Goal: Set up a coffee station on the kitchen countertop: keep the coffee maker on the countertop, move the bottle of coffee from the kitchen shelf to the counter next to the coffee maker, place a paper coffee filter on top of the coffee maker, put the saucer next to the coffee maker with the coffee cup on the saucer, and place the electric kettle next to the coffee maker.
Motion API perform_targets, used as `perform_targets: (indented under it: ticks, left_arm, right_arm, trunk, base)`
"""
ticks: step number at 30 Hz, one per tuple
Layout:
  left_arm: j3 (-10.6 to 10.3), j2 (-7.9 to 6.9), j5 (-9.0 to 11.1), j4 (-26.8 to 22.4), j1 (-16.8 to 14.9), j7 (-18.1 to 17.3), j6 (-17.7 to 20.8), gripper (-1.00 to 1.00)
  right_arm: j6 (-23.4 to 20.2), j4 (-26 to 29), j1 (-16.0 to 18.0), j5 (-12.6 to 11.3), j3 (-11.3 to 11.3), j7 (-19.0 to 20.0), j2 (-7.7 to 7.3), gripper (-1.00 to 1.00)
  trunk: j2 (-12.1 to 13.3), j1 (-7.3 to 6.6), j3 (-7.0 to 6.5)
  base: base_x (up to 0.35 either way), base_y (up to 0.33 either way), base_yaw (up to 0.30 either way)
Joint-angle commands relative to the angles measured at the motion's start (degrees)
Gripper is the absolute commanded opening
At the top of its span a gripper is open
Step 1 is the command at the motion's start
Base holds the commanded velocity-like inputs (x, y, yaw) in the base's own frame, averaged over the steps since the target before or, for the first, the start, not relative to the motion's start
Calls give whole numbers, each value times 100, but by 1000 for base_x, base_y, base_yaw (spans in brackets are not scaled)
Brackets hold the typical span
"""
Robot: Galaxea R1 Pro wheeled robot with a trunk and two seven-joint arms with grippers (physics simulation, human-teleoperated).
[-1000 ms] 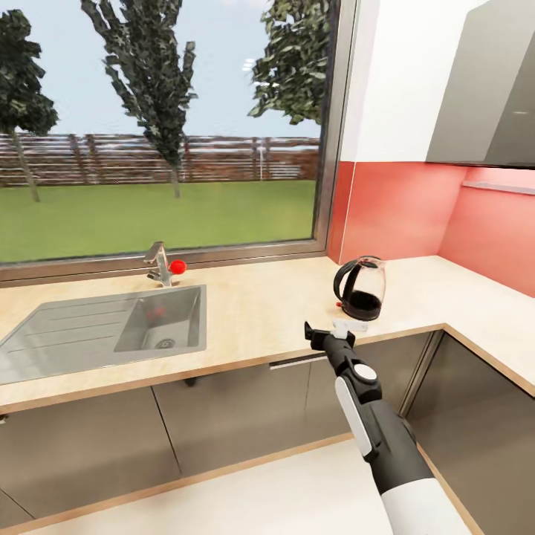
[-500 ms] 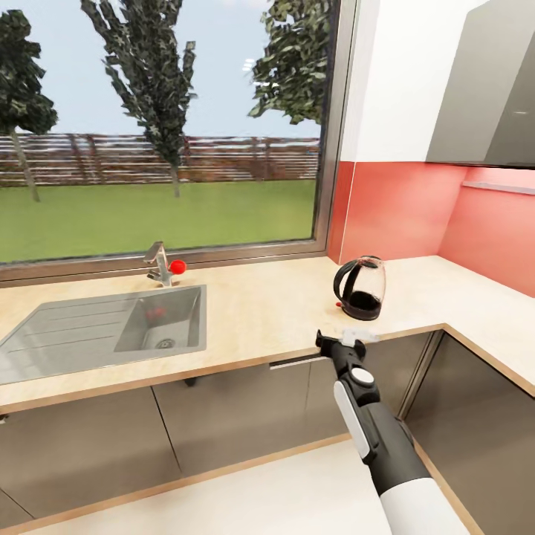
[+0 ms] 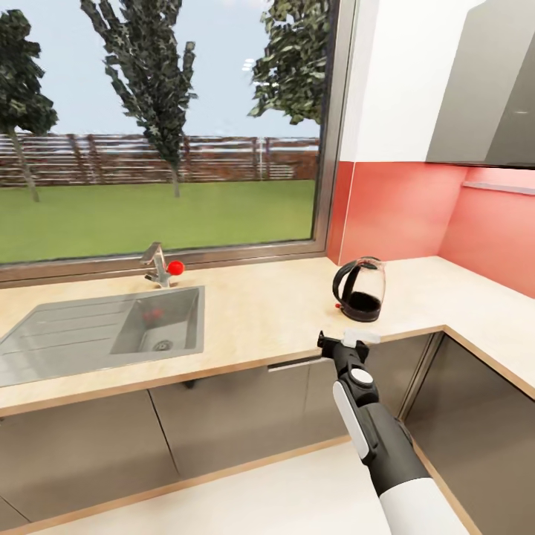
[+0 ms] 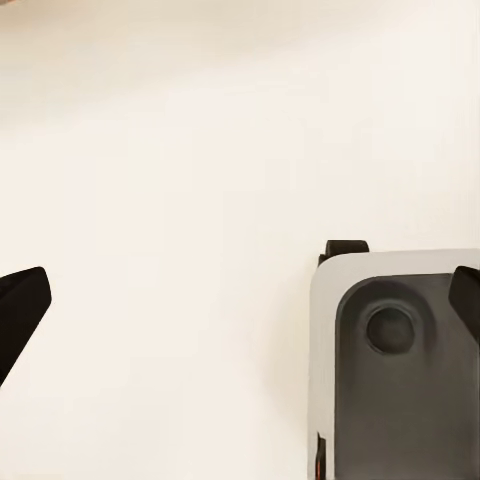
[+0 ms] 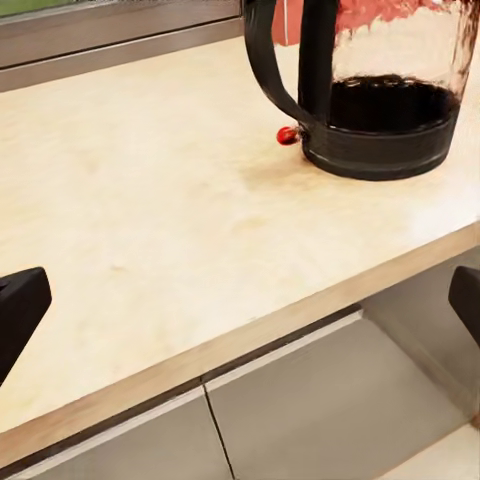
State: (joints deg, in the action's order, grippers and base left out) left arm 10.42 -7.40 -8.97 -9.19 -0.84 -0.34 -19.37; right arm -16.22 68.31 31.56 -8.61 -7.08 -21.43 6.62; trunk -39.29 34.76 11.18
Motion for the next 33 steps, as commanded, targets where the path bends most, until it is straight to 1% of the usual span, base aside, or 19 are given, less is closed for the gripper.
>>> perform_targets:
  ticks: [1, 8, 21, 24, 26, 27, 31, 33]
  left_arm:
    - [48, 2, -60, 5, -4, -3, -23, 100]
    - [56, 2, -53, 5, -4, -1, -23, 100]
    - [51, 2, -53, 5, -4, -6, -35, 100]
    - [38, 1, -64, 5, -4, -16, -200, 100]
    - [23, -22, -60, 12, 0, -69, -462, 100]
    - [23, -31, -56, 16, 1, -101, -517, 100]
    - [68, -88, -35, 29, 22, -425, -697, 100]
    - [84, -149, -15, 35, 38, -568, -734, 100]
  right_arm:
    - [-21, 7, 3, -44, -14, -44, -3, 100]
    - [-20, 7, 3, -50, -21, -44, 4, 100]
    - [-13, 7, 3, -53, -22, -43, 6, 100]
    - [-13, 7, 2, -53, -25, -40, 6, 100]
    - [-13, 7, 2, -53, -28, -38, 6, 100]
    - [-13, 7, 2, -53, -31, -37, 6, 100]
    - [-13, 2, 3, -53, -36, -37, 6, 100]
    - [-13, 0, 4, -53, -37, -37, 6, 100]
  trunk:
    - [-7, 3, 9]
    - [-7, 3, 9]
    - [-7, 3, 9]
    - [-7, 3, 9]
    - [-7, 3, 9]
    - [-7, 3, 9]
    - [-7, 3, 9]
    - [-7, 3, 9]
  base:
    - [187, -126, 0]
    - [205, -172, 0]
    - [133, -252, 0]
    - [219, -205, 0]
    - [123, -110, 0]
    - [77, -68, 0]
    - [33, -30, 0]
    - [11, -9, 0]
